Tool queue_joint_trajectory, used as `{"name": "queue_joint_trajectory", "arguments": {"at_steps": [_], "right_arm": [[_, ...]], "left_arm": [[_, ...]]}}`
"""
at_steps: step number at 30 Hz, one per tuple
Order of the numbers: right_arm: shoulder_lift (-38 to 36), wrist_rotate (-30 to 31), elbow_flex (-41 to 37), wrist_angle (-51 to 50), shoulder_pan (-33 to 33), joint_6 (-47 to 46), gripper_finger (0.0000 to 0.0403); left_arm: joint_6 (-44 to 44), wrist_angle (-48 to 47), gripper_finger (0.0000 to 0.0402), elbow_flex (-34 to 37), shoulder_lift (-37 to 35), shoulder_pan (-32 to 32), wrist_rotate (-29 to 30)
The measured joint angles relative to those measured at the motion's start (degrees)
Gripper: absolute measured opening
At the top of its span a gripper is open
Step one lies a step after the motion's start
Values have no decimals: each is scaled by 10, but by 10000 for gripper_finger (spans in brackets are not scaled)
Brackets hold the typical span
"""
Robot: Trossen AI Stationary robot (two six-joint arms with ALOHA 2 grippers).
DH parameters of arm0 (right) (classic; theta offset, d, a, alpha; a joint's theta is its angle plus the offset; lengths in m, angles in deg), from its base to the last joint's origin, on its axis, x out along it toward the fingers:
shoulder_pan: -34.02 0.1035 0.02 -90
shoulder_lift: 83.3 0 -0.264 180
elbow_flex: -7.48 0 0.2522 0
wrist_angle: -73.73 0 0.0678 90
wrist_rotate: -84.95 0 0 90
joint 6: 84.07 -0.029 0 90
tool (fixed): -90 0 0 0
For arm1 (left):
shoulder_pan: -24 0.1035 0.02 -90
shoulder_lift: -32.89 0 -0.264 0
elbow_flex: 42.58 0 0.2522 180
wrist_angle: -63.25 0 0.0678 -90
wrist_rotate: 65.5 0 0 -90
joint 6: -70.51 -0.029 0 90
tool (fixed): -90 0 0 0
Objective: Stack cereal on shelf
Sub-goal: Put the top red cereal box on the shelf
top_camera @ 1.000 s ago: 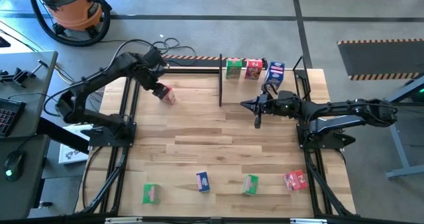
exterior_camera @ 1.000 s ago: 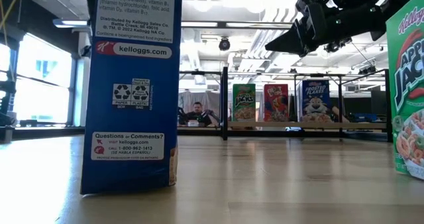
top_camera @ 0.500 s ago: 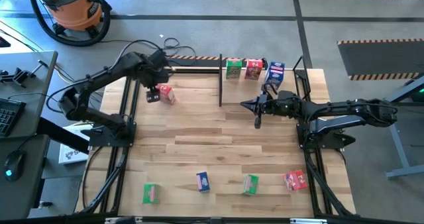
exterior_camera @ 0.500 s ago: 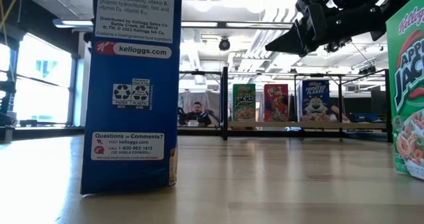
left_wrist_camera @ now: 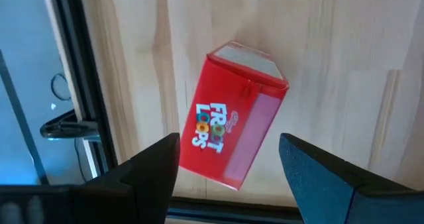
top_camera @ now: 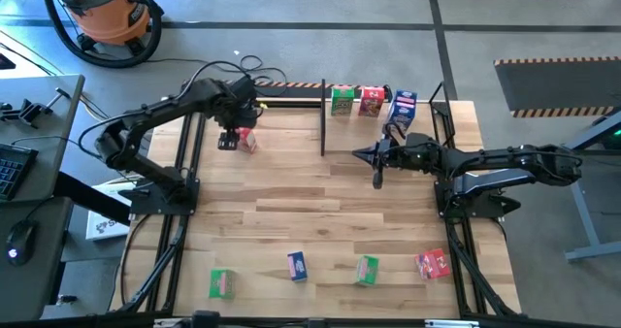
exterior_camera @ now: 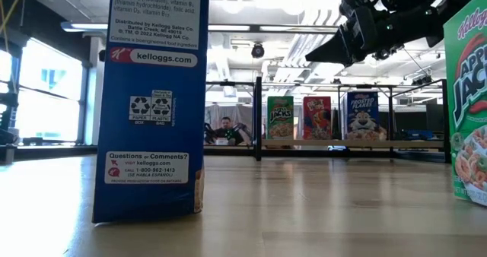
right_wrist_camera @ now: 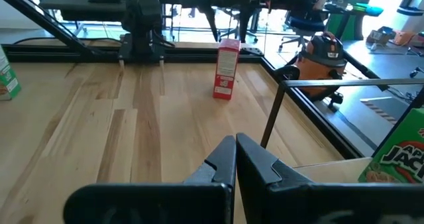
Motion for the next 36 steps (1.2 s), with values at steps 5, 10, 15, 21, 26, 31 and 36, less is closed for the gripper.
{"name": "queue_joint_trajectory", "arguments": {"at_steps": [5,10,15,21,26,31,36], "right_arm": [[0,-5,0,0,0,0,0],[0,-5,0,0,0,0,0],[0,-5,0,0,0,0,0],[0,-15,0,0,0,-5,0],[0,-16,0,0,0,-51,3],[0,-15,0,0,4,-83,44],[1,-15,18,5,22,-105,121]], "left_arm": [[-13,8,250,0,23,4,7],[-21,38,250,0,34,8,14],[-23,38,250,4,56,8,2],[-20,31,250,24,59,5,-1],[19,21,230,25,34,1,-32],[72,20,183,25,14,-11,-76],[110,28,151,25,-6,-41,-132]]}}
